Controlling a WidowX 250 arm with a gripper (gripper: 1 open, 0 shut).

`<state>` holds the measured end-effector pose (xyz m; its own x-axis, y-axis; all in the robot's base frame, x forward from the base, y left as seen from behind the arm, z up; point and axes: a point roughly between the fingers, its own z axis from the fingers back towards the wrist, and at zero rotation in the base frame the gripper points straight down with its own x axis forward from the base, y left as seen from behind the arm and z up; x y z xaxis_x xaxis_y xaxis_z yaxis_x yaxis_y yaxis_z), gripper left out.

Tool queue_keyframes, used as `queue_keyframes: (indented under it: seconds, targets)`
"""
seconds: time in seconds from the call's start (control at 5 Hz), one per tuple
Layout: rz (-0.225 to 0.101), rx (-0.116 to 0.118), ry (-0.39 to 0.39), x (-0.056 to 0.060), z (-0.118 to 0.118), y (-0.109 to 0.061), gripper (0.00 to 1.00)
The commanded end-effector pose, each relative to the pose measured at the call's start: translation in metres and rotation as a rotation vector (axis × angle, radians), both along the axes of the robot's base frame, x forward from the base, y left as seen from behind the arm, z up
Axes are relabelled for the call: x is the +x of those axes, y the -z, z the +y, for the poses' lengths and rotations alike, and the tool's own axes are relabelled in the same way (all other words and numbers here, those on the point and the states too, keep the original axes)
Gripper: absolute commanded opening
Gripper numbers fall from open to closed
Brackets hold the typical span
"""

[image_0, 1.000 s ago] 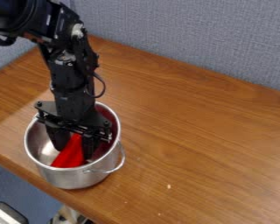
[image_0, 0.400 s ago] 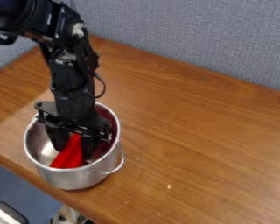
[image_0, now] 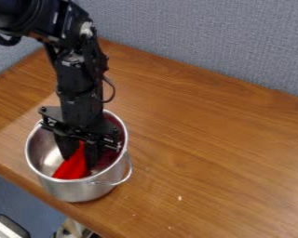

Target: Move the red object from the metal pot to the table

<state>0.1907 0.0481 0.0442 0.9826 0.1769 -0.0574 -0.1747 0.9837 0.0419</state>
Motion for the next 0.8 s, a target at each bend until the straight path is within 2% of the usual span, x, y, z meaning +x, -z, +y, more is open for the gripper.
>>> queue_keyframes:
  seconds: [0.0,0.6]
  targets:
    - [-0.021,0.004,0.007,0.0053,-0.0005,-0.0091,0.0]
    - [-0.005,-0.009,0.01,0.0061,-0.0046,-0.0186,0.0]
